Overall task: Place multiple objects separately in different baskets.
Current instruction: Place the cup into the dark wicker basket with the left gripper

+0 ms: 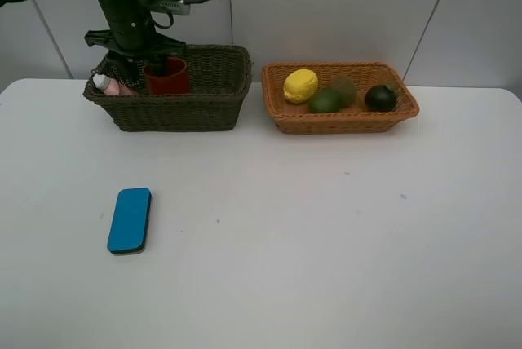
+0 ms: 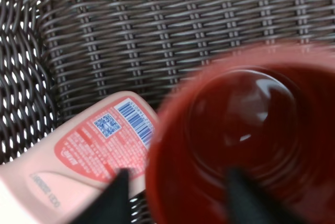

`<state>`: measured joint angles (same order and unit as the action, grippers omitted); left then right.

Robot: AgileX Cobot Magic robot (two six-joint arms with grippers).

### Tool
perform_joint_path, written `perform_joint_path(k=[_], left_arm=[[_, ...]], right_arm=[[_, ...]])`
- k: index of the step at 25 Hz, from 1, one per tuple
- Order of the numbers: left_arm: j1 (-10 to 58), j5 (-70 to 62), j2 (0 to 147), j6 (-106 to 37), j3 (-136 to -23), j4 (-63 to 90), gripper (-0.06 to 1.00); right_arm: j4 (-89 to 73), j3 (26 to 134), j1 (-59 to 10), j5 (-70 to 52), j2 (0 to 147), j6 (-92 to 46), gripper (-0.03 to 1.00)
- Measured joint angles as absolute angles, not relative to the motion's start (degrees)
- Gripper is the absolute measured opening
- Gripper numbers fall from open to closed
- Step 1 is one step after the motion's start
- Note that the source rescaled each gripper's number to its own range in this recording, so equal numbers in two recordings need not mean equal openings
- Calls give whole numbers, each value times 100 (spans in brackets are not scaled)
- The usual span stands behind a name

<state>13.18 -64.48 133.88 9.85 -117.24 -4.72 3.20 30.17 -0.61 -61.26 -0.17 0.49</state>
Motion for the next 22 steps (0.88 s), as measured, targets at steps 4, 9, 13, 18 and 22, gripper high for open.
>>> perform_joint_path(k=[4, 9, 13, 18, 22], left_arm=[[1318, -6455, 13388, 1073, -11724, -447, 98], [1318, -6490, 13388, 1102, -11724, -437, 100], [1318, -6494, 13388, 1102, -11724, -437, 100], [1318, -6501, 13388, 1102, -11724, -437, 100], [1318, -6520, 13212, 1102, -11724, -434, 100]], right_arm=[[320, 3017, -61, -6126, -17, 49, 100], [320, 3017, -61, -6126, -17, 49, 100], [320, 3017, -61, -6126, -17, 49, 100], [320, 3017, -61, -6126, -17, 49, 100], [320, 3017, -61, -6126, -17, 49, 100]])
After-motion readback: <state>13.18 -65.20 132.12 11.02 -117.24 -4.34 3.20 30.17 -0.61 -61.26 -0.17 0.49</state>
